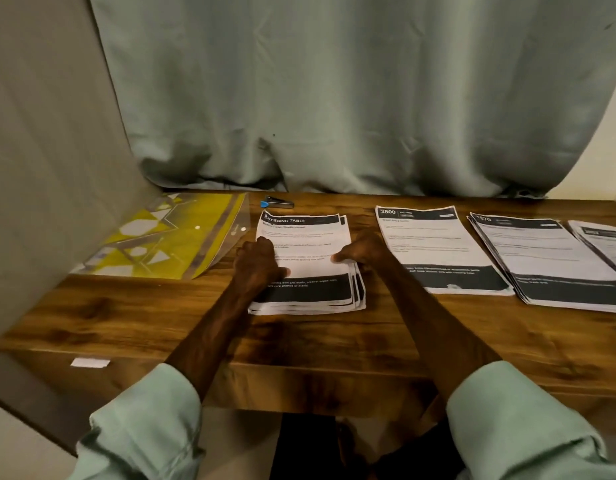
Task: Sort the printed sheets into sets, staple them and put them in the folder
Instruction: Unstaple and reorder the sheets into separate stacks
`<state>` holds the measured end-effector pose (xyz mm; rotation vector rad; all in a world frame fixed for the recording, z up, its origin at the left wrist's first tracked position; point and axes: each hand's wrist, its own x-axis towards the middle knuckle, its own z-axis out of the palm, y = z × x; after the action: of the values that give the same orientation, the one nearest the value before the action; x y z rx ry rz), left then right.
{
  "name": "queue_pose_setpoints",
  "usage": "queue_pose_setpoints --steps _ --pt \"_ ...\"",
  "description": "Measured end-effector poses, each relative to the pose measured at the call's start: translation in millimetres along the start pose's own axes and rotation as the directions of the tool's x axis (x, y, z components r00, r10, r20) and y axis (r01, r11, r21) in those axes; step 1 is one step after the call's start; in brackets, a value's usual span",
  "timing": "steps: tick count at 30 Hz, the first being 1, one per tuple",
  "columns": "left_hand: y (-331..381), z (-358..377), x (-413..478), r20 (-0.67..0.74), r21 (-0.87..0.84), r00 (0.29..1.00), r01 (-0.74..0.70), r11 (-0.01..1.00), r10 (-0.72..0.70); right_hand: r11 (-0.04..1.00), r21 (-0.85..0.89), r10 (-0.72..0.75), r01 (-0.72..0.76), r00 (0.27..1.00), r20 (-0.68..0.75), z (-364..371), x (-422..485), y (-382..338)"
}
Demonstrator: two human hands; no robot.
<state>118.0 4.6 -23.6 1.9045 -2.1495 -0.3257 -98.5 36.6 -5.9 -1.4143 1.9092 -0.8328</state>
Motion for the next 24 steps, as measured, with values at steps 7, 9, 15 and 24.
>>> queue_pose_setpoints --steps 7,9,15,24 --pt "9.7 3.8 -2.4 0.026 -0.131 1.0 0.0 0.991 0.003 0.963 0.266 0.04 -0.043 0.999 0.016 1.6 0.2 14.2" --pt "10.5 2.6 -2.0 0.025 -0.255 1.0 0.013 0.967 -0.007 0.969 0.248 0.002 0.004 1.0 -0.023 0.0 -4.2 19.7" --pt "5.6 -10.3 0.7 0.098 -0.774 0.994 0.111 0.624 -0.055 0.869 0.485 -0.06 0.101 0.993 -0.099 -38.8 -19.2 36.2" --pt "51.2 -43.0 1.8 0.098 -0.979 0.978 0.061 0.196 0.185 0.818 0.534 -0.156 0.215 0.976 -0.155 -91.2 -28.8 31.8"
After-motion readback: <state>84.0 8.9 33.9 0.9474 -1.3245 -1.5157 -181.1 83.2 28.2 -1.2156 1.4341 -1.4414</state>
